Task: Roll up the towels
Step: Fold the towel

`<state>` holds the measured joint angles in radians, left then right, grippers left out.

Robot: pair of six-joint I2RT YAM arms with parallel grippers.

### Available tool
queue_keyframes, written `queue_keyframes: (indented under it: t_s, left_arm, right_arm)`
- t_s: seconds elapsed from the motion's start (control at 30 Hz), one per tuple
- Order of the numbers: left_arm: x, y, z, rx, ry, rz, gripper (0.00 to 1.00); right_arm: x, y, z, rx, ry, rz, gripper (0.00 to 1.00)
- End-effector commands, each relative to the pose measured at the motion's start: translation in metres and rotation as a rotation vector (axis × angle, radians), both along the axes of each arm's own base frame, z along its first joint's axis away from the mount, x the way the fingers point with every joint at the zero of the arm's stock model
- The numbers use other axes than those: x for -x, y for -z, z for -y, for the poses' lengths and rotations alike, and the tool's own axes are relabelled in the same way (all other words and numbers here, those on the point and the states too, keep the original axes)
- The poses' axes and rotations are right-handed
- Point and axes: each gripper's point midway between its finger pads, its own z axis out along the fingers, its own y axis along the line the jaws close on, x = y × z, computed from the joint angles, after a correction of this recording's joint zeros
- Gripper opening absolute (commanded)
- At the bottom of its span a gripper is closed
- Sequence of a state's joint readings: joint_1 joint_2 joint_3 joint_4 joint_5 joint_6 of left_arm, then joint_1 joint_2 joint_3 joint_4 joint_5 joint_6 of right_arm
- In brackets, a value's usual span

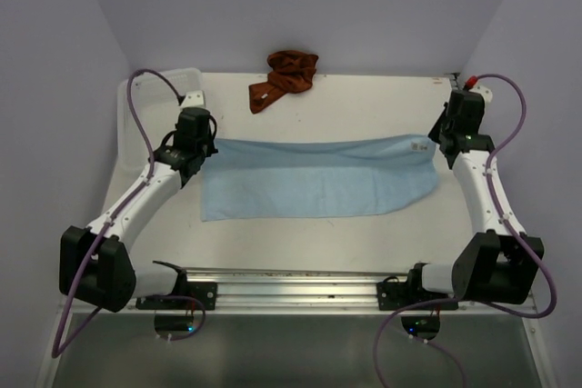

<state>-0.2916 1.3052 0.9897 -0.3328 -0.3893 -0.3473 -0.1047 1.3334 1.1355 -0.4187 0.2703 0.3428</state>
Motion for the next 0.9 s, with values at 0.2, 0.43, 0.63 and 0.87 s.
queue_keyframes:
  t_s: [0.2, 0.43, 0.63, 0.87]
  left_arm:
    - [0.014, 0.002, 0.004, 0.052, 0.032, 0.021, 0.0]
    - [0.031, 0.017, 0.003, 0.098, 0.011, 0.013, 0.0]
    - [0.045, 0.032, -0.002, 0.112, -0.016, -0.006, 0.0]
    - [0.058, 0.036, -0.005, 0.142, -0.04, 0.009, 0.0]
  right_arm:
    - [0.019, -0.01, 0.01, -0.005, 0.042, 0.037, 0.0]
    - [0.036, 0.004, 0.013, -0.025, 0.076, -0.005, 0.0]
    - [0.056, 0.014, 0.021, -0.004, 0.129, -0.028, 0.0]
    - [0.072, 0.022, 0.022, -0.018, 0.16, -0.047, 0.0]
